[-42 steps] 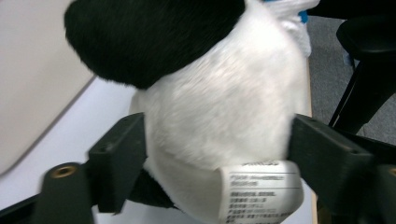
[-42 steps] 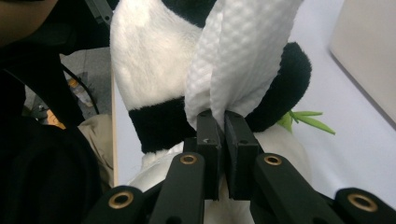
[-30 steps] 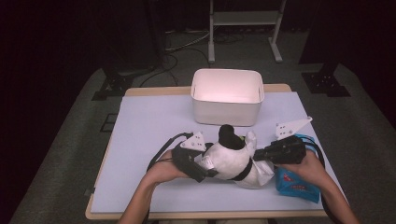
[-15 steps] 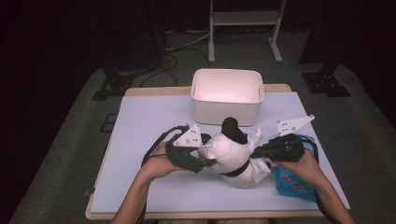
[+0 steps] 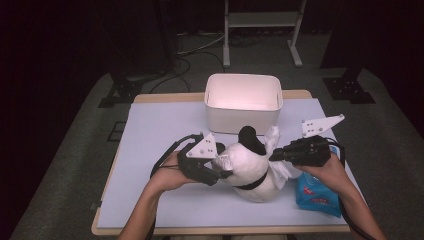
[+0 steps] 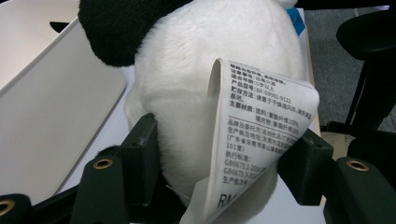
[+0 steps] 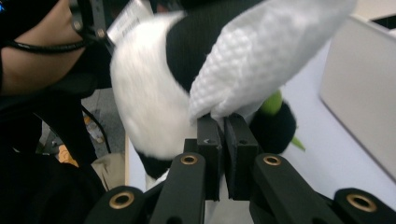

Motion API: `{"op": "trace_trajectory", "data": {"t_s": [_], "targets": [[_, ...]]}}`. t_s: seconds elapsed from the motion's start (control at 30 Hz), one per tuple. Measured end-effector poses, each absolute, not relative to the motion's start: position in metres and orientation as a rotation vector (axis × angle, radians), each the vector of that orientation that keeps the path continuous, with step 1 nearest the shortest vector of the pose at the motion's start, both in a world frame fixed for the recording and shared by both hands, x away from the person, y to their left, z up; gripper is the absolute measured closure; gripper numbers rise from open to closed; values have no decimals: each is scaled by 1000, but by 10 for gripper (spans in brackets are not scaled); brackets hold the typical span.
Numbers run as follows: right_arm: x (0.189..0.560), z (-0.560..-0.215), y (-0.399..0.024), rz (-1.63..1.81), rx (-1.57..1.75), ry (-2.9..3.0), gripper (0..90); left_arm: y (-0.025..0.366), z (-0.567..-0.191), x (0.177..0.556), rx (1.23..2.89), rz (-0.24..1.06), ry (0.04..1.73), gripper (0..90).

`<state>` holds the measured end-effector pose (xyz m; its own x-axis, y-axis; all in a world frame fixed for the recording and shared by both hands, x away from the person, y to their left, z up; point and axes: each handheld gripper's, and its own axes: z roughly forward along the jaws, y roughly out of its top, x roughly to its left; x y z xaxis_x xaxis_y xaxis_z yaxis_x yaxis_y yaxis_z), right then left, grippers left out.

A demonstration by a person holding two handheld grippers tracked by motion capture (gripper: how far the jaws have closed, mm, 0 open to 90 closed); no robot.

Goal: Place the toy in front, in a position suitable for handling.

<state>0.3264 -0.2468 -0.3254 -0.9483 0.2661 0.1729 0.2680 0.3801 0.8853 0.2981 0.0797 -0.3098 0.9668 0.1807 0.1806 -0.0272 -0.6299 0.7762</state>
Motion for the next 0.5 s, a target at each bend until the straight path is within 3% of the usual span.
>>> {"op": "trace_trajectory", "data": {"t_s": [0.5], "targets": [[321,-283,-226,-1697,-368,-2663,851,63,-306,297,2234,298,92,372]]}}
